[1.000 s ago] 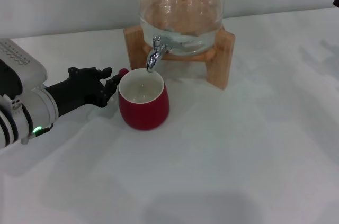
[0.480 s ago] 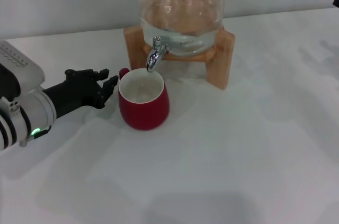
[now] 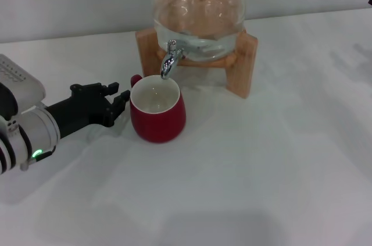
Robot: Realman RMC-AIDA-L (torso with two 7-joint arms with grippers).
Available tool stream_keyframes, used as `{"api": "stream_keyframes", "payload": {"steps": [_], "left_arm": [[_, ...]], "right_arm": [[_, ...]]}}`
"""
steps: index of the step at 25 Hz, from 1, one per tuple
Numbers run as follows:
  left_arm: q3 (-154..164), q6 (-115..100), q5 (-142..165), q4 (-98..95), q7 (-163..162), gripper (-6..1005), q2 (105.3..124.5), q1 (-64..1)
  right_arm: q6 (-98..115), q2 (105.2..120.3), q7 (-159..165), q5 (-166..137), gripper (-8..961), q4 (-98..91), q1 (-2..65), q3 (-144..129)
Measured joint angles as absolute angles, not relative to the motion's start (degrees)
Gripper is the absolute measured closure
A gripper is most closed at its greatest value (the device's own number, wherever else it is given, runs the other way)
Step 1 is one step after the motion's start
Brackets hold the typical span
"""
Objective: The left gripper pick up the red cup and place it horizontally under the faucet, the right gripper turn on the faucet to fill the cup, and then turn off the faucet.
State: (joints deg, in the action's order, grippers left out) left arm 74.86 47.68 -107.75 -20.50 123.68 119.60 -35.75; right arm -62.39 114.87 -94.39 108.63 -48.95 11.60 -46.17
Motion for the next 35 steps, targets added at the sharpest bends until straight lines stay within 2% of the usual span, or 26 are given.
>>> {"api": "stream_keyframes", "payload": {"steps": [15, 35], "left_arm": [[88.10, 46.80, -108.12, -40.16, 116.41, 709, 119.66, -22.19], [94.77, 47.38, -107.68, -43.73, 116.36, 709, 119.45, -19.52]], "right_arm": [[-62.44, 114.87, -94.39, 108.63, 171, -48.86, 11.85, -46.05], [-62.30, 114.87, -94.21, 108.72, 170, -48.86, 11.91, -46.05]]}}
